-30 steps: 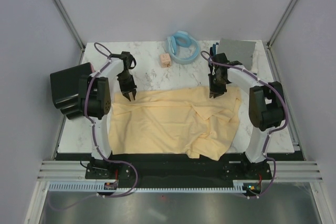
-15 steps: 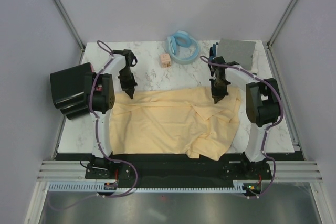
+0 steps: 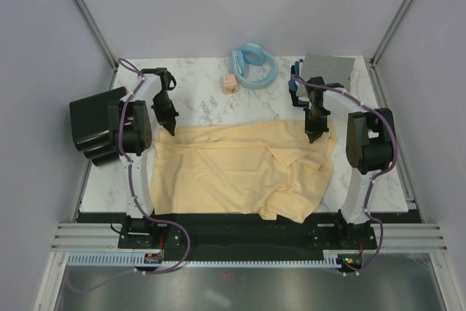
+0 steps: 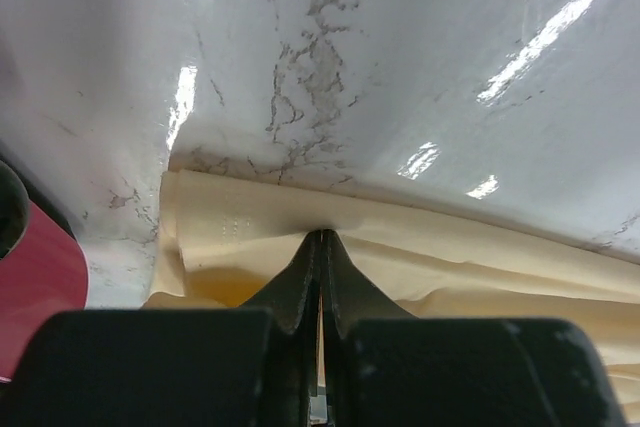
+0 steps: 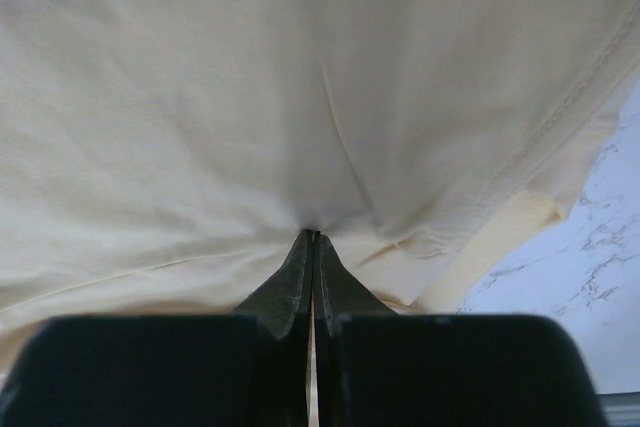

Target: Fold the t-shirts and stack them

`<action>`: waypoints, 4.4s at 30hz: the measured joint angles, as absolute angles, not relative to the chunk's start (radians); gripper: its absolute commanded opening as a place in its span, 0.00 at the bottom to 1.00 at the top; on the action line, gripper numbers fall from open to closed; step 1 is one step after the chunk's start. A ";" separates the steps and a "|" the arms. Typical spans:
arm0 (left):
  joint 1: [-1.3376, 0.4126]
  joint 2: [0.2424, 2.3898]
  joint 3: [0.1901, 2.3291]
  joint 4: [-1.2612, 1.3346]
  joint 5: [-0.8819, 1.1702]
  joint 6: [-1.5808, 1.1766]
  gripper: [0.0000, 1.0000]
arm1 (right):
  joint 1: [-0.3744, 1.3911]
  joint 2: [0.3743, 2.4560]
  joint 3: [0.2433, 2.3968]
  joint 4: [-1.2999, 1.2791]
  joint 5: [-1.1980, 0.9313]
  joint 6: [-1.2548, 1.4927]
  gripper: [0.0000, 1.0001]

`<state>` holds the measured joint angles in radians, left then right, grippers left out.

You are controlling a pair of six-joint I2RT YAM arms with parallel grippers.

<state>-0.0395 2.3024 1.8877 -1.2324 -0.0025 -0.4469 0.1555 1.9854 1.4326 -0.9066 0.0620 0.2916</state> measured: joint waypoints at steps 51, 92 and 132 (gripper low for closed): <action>-0.141 1.984 1.563 -1.172 0.081 -0.426 0.31 | 0.149 1.787 1.429 -0.886 -0.120 0.274 0.36; -0.173 1.832 1.399 -1.136 -0.001 -0.717 0.45 | 0.147 1.777 1.419 -0.873 -0.205 0.272 0.30; -0.204 1.929 1.449 -1.072 -0.130 -0.849 0.45 | 0.147 1.766 1.390 -0.849 -0.303 0.276 0.28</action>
<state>-0.2035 1.9293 1.4487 -1.0718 -0.1303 -0.8486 0.1474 1.7660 1.3895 -0.8490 -0.3031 0.2760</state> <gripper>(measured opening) 0.449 0.283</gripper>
